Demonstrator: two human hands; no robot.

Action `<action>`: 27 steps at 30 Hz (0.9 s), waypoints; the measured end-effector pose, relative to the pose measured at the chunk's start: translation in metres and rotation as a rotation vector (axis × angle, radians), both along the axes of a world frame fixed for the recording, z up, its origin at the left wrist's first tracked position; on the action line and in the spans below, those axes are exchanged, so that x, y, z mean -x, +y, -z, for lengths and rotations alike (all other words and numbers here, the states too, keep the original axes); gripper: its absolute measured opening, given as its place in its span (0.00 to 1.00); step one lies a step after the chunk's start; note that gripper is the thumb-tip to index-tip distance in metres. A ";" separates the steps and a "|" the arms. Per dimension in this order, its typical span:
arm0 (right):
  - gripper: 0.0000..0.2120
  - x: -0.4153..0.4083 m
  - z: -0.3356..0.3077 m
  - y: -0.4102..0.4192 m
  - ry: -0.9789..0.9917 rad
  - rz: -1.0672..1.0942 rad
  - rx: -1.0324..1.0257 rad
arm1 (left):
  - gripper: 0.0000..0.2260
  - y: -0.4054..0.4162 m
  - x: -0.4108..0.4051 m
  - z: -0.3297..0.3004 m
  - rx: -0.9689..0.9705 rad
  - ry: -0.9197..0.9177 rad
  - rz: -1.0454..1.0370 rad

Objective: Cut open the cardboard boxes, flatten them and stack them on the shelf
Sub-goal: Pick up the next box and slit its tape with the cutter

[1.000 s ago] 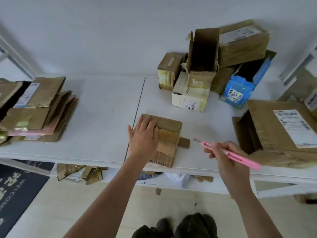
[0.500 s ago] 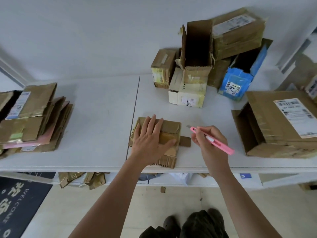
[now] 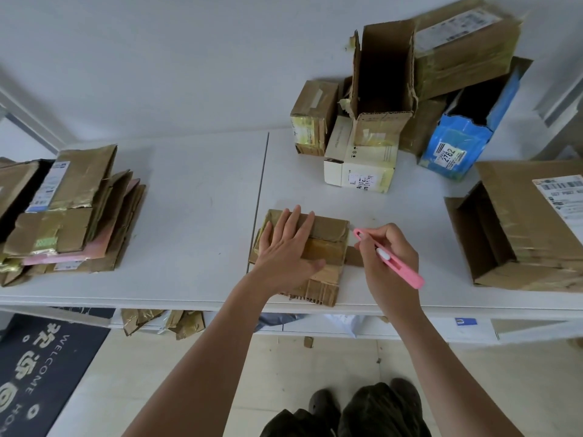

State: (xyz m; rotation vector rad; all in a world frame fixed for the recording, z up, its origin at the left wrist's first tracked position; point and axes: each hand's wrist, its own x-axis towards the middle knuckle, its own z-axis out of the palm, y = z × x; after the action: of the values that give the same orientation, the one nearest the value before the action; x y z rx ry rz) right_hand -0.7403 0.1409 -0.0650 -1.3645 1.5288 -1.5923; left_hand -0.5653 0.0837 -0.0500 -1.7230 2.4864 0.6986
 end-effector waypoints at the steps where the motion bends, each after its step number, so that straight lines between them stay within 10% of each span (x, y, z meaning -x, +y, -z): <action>1: 0.05 -0.001 0.000 -0.001 0.036 -0.013 0.007 | 0.39 0.000 0.000 0.000 0.005 0.000 0.001; 27: 0.08 0.010 -0.014 0.029 0.130 -0.080 -0.056 | 0.40 -0.003 0.000 0.004 0.008 0.028 -0.009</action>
State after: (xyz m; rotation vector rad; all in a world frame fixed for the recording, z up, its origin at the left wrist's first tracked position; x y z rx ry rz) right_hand -0.7500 0.1698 -0.0506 -1.5044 1.5612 -1.4263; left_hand -0.5654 0.0806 -0.0544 -1.7403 2.5046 0.7201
